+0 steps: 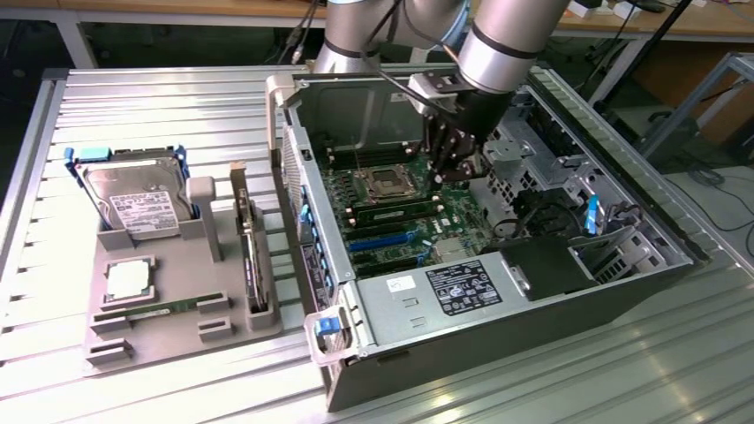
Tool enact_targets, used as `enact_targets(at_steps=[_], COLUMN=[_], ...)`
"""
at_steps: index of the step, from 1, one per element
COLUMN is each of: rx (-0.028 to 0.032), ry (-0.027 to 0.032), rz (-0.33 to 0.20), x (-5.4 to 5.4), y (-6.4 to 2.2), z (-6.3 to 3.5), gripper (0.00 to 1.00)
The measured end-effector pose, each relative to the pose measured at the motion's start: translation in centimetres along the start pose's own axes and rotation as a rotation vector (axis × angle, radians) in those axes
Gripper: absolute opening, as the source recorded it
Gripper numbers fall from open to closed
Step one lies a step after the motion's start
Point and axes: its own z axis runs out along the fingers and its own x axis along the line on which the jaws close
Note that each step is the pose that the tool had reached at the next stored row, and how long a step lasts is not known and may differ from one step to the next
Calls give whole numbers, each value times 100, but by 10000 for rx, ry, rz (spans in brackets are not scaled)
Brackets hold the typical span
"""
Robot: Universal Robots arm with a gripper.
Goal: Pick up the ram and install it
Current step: 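Press down the ram until it locks into place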
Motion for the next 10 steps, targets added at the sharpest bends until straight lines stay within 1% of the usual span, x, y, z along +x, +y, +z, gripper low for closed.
enact_targets(at_steps=[3,4,5,7,9,10], rx=[-1,-5,-5,-5,-6,-7], ry=[6,62,62,62,63,62], rz=[-44,-49,-49,-48,-42,-33], x=[3,4,8,16,-9,-38], y=[-30,-37,-87,-243,-285,-290], z=[102,128,150,203,244,272], gripper=[10,10,10,10,10,10])
